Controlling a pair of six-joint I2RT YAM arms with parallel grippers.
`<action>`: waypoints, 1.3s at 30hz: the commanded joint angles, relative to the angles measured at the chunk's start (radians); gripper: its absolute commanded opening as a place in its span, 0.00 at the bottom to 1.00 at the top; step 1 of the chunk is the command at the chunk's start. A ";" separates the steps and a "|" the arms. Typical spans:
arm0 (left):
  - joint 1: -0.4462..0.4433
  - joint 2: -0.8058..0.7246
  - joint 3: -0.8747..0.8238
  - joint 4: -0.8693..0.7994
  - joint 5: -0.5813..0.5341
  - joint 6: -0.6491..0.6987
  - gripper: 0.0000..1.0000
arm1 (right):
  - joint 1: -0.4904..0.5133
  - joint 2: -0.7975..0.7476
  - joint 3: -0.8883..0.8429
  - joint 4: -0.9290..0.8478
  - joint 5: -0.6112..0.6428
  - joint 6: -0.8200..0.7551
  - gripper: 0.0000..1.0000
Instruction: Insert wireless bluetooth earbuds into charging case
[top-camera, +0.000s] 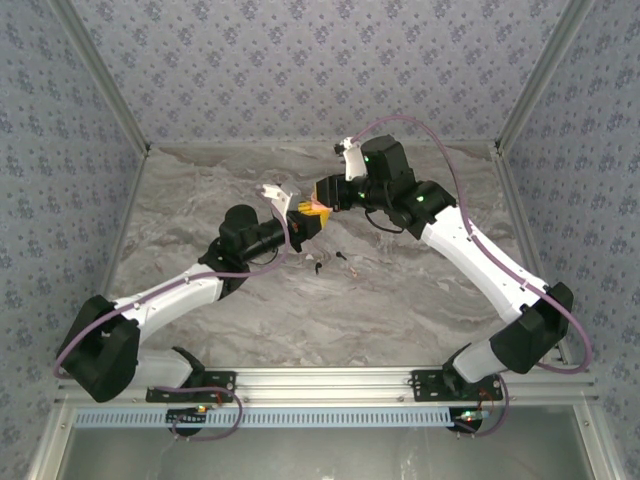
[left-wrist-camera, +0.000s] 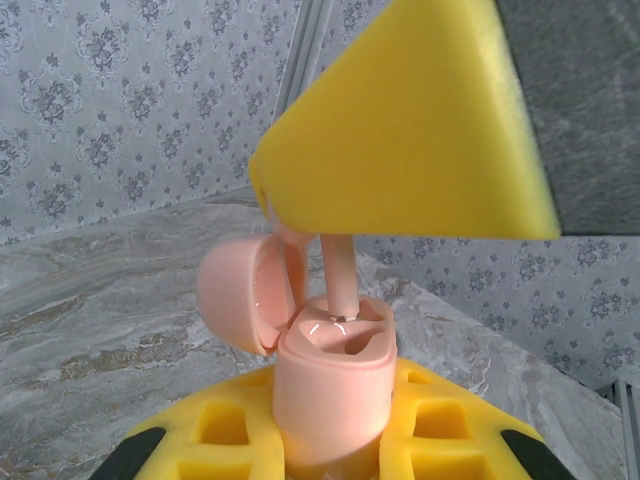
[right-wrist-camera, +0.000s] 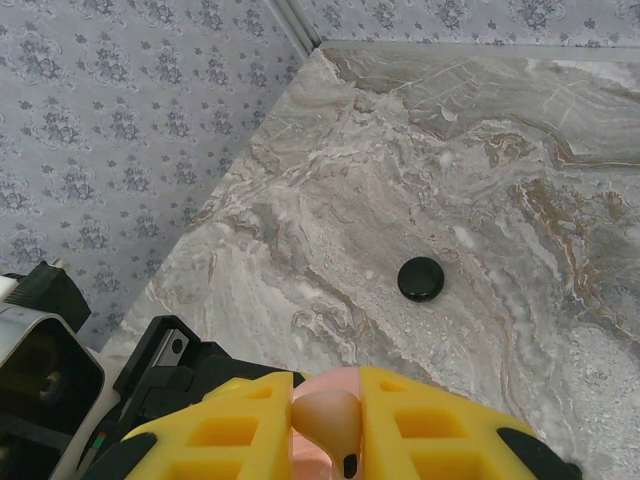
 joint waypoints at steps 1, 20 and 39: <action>-0.005 -0.035 0.023 0.048 0.005 -0.004 0.14 | 0.008 0.010 -0.001 -0.014 -0.001 0.001 0.21; -0.005 -0.021 0.031 0.058 -0.014 -0.024 0.14 | 0.023 0.000 -0.041 0.035 0.029 0.012 0.20; -0.005 -0.036 0.026 0.033 -0.023 0.033 0.13 | 0.024 -0.018 -0.042 -0.059 0.029 -0.022 0.21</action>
